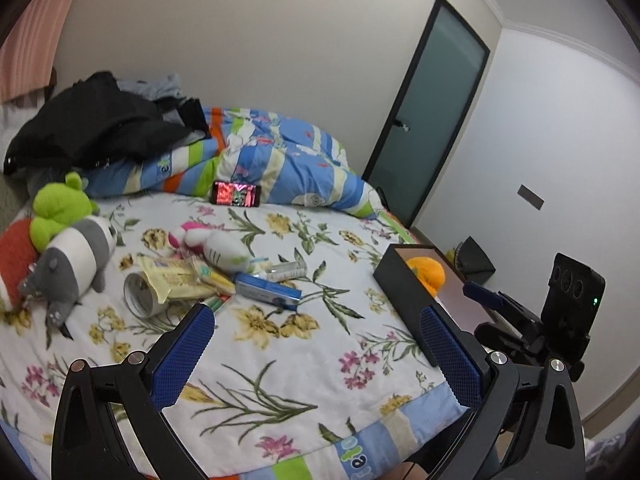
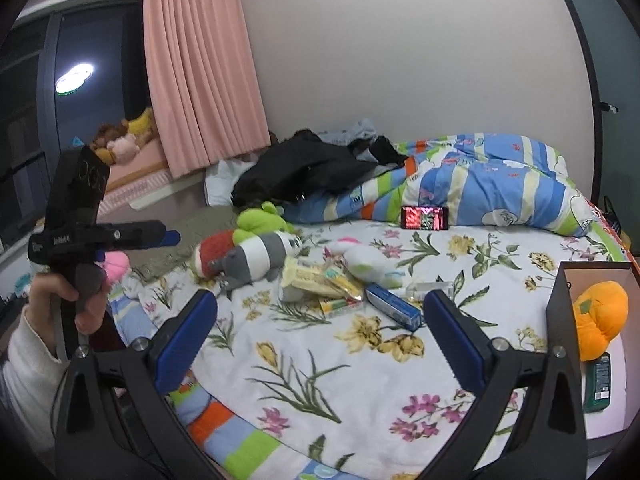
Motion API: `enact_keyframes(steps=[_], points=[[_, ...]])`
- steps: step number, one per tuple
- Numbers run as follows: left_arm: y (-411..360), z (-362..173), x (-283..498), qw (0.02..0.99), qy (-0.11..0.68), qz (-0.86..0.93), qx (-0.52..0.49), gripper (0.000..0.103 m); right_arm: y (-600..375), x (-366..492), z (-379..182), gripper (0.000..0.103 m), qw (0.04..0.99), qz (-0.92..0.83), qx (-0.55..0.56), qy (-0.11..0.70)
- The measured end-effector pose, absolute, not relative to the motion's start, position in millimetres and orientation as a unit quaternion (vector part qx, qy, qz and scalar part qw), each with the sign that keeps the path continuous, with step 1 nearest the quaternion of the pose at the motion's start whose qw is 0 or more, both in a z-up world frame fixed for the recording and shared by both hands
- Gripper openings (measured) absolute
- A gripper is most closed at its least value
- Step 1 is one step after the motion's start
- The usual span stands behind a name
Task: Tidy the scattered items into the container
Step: 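Withdraw the right gripper and move it toward the blue toothpaste box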
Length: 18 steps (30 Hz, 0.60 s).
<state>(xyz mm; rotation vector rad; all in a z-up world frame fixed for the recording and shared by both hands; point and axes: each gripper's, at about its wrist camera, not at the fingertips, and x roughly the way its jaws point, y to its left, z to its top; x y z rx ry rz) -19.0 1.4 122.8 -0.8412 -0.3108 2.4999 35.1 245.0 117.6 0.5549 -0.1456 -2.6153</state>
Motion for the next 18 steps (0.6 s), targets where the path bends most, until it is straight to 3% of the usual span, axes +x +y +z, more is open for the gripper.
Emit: enact_keyframes(steps=[12,18], points=[[17,58,-103,0.251,-0.171,0.879,-0.367,0.103,245,-53,54,0.103,0.233,-0.935,0.260,-0.052],[30,21,-145,0.256,-0.199,0.862,-0.390,0.103,248,-102,15,0.098,0.232,-0.926,0.294,-0.052]])
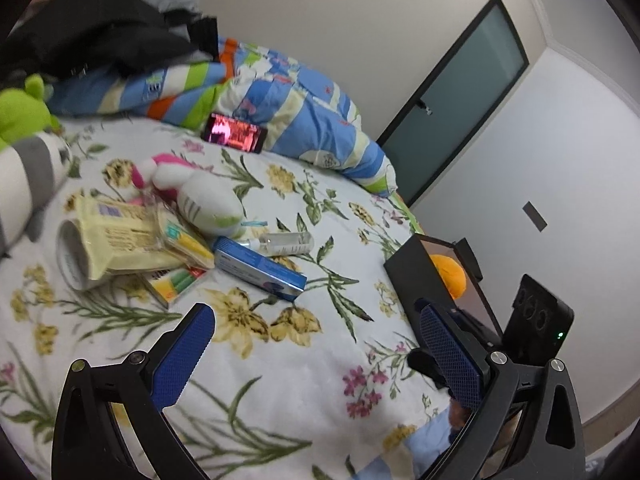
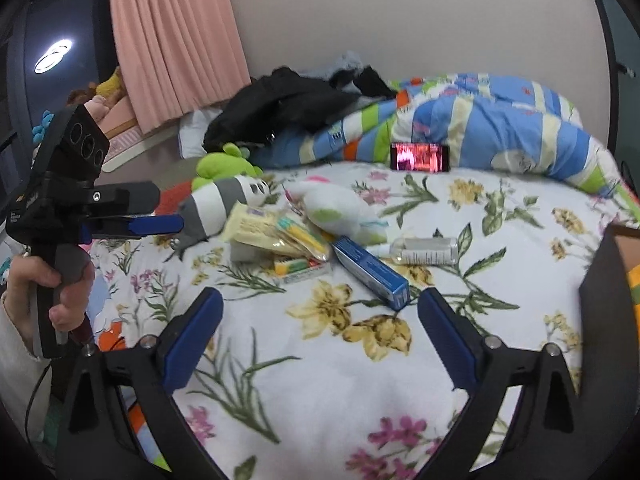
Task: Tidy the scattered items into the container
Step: 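Withdraw the right gripper and move it toward the blue toothpaste box, then grasp the blue toothpaste box with the right gripper and lift it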
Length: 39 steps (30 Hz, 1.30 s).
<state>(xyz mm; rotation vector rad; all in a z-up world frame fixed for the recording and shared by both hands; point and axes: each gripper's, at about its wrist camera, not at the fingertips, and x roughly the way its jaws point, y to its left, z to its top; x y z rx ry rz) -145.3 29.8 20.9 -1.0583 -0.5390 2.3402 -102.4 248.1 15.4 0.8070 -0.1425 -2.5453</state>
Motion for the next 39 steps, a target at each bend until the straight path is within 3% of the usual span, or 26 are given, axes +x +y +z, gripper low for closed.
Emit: enact_keyframes(steps=[11,16,20,27,33,36,39], points=[[47,-53,-212,0.249,-0.255,0.827,-0.435,0.101,246,-176,-45,0.089,0.213,-0.921,0.325,-0.019],[56,-83,-246,0.237,-0.281,0.812,-0.453,0.082,242,-205,-67,0.085,0.203,-0.920,0.334,0.023],[66,-105,-267,0.230,-0.301,0.801,-0.464,0.082,240,-225,-78,0.082,0.200,-0.918,0.336,0.060],[77,-130,-294,0.189,-0.320,0.791,-0.486,0.082,239,-252,-97,0.079,0.222,-0.910,0.347,0.054],[85,-148,-305,0.161,-0.319,0.783,-0.508,0.081,224,-260,-109,0.066,0.249,-0.895,0.364,0.070],[81,-155,-305,0.151,-0.329,0.782,-0.507,0.066,214,-256,-111,0.047,0.257,-0.889,0.366,0.092],[71,-161,-299,0.149,-0.358,0.777,-0.495,0.052,206,-249,-109,0.045,0.266,-0.886,0.364,0.105]])
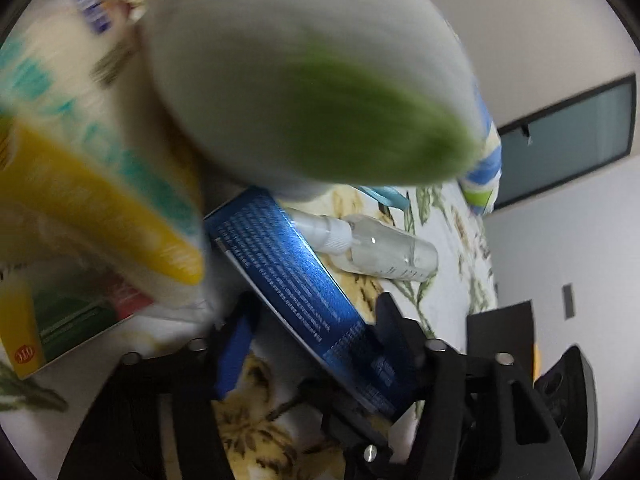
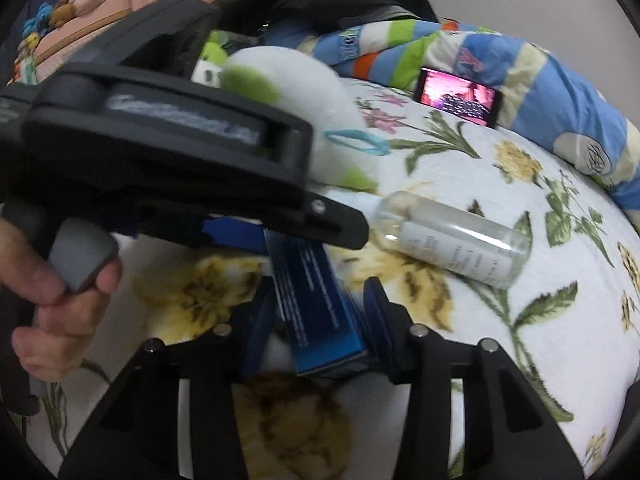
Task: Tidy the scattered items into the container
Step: 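Grasp the blue toothpaste box with the right gripper and lift it, then lower the blue box into the black box and open the grippers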
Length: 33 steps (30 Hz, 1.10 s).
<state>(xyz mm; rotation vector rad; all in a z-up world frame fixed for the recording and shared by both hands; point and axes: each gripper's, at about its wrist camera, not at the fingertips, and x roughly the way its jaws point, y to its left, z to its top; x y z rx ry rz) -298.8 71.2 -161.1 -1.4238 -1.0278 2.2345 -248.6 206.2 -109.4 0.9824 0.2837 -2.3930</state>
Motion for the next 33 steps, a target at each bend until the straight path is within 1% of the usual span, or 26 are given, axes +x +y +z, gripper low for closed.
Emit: enact_keyframes(steps=[1,4,7,9,16,26,33], points=[[69,-163,-297,0.153,-0.367,0.773,-0.494,0.048,205,-247,-109,0.045,0.266,-0.886,0.363,0.106],[66,-163,-291,0.159,-0.379,0.767,-0.492,0.043,203,-241,-106,0.045,0.262,-0.888,0.364,0.105],[68,-157,-286,0.157,-0.373,0.772,-0.491,0.041,195,-231,-103,0.043,0.250,-0.891,0.357,0.127],[71,-149,-281,0.156,-0.360,0.780,-0.488,0.039,194,-224,-98,0.041,0.251,-0.891,0.356,0.124],[81,-114,-259,0.173,-0.346,0.791,-0.474,0.039,201,-201,-68,0.041,0.247,-0.902,0.342,0.097],[114,-41,-216,0.217,-0.323,0.811,-0.438,0.039,229,-148,-3,0.042,0.216,-0.925,0.294,0.101],[169,7,-183,0.262,-0.294,0.820,-0.415,0.039,270,-97,41,0.042,0.177,-0.944,0.259,0.106]])
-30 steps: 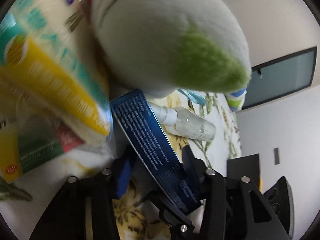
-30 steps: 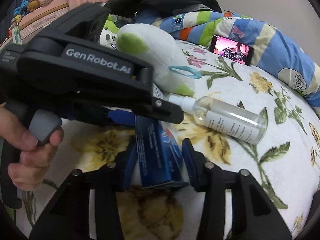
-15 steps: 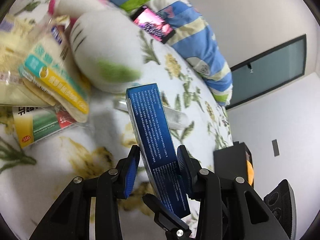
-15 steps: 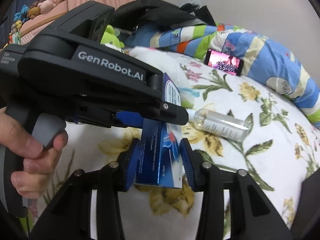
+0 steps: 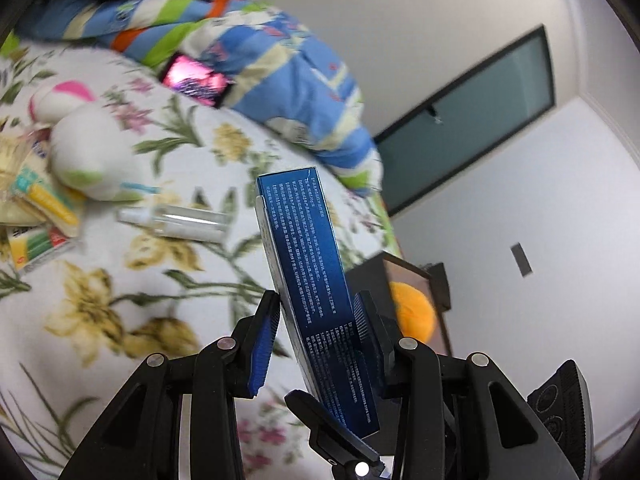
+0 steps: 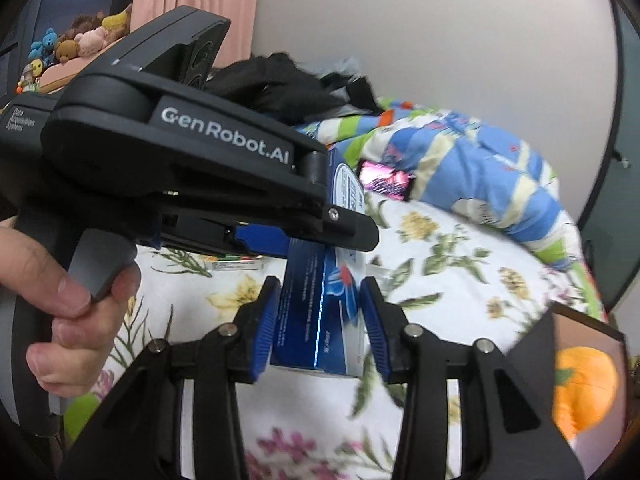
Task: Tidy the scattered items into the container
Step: 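Lower the blue box into the black box and open the grippers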
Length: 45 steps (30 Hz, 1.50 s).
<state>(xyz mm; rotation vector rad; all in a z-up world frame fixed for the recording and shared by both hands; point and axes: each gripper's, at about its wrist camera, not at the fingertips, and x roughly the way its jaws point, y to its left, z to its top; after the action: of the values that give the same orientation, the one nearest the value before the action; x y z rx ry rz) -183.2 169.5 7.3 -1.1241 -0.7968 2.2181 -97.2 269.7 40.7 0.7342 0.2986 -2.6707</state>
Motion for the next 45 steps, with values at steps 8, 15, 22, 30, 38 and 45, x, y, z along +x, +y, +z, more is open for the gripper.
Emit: enact_keyframes(steps=[8,15,22,30,38,45], points=[[248,44,-150,0.314,-0.257,0.818,-0.407,0.039,332,-39,71,0.041,0.123,-0.958,0.237,0.100],[326,50,-129,0.354,-0.225,0.804,-0.420,0.039,394,2,74,0.042,0.078,-0.967,0.232,0.075],[404,39,-118,0.387,-0.193,0.785,-0.444,0.039,456,29,58,0.042,0.031,-0.969,0.241,0.045],[484,11,-125,0.408,-0.157,0.762,-0.477,0.039,518,41,28,0.041,-0.012,-0.965,0.261,0.001],[530,-9,-139,0.421,-0.141,0.749,-0.491,0.039,557,27,-1,0.041,-0.032,-0.957,0.286,-0.034],[534,-16,-148,0.421,-0.145,0.745,-0.496,0.039,557,13,-7,0.041,-0.045,-0.958,0.281,-0.029]])
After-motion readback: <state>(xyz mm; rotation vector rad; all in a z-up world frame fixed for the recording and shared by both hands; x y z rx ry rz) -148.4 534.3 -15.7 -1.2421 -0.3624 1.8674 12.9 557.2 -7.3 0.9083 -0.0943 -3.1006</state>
